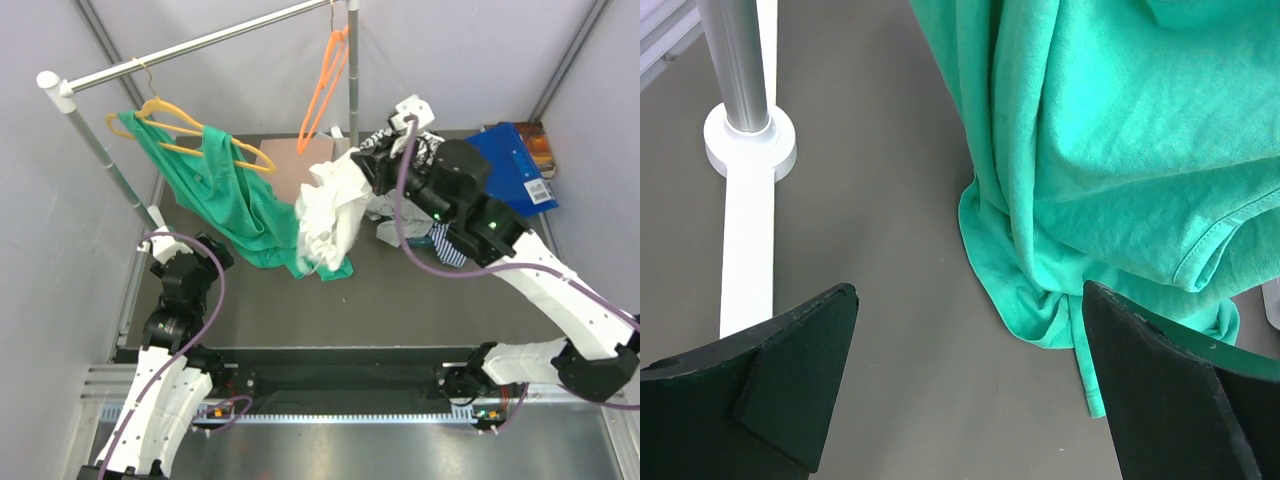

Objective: Place the tank top on the hanger

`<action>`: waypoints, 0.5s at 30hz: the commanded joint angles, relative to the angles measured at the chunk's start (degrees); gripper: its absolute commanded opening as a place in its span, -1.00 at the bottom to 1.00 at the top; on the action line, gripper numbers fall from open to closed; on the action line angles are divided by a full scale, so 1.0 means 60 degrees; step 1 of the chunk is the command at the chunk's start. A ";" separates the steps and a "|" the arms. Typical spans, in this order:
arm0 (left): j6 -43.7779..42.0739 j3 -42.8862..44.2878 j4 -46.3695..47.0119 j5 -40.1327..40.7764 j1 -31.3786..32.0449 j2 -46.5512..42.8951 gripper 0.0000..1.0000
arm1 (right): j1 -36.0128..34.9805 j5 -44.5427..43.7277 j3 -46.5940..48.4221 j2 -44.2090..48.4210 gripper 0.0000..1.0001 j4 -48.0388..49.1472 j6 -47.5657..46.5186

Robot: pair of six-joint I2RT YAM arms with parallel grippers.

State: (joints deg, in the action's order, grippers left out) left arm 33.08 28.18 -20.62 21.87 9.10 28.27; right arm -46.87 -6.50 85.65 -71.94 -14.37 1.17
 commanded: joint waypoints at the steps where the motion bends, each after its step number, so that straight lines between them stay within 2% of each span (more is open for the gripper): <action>1: -0.0107 0.0034 0.0302 -0.0259 0.0006 0.0034 0.98 | -0.0127 -0.0132 -0.0077 0.0548 -1.00 -0.0183 0.0579; 6: -0.0327 0.0063 0.0434 -0.0860 0.0006 0.0078 0.94 | -0.0113 -0.0774 -0.1805 0.0653 -1.00 0.0037 0.1429; 7: -0.0386 0.0049 0.0478 -0.1137 0.0006 0.0107 0.91 | -0.0113 -0.0878 -0.2418 0.0536 -0.95 0.0008 0.1794; 9: -0.0474 0.0020 0.0551 -0.1329 0.0006 0.0224 0.90 | -0.0098 -0.0836 -0.2978 0.0317 0.09 -0.0080 0.2336; 10: -0.0474 0.0034 0.0551 -0.1359 0.0006 0.0297 0.90 | -0.0098 -0.0806 -0.3343 0.0084 0.77 -0.0254 0.2470; 11: -0.0474 0.0049 0.0551 -0.1490 0.0006 0.0356 0.90 | -0.0098 -0.0762 -0.3434 -0.0020 0.98 -0.0358 0.2529; 15: -0.0504 0.0136 0.0551 -0.1901 0.0021 0.0736 0.90 | -0.0098 -0.0921 -0.3114 -0.0080 0.99 -0.0622 0.1990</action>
State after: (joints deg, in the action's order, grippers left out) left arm 31.27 28.18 -20.01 14.26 9.10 30.98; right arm -47.13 -9.96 64.07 -74.08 -17.78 13.08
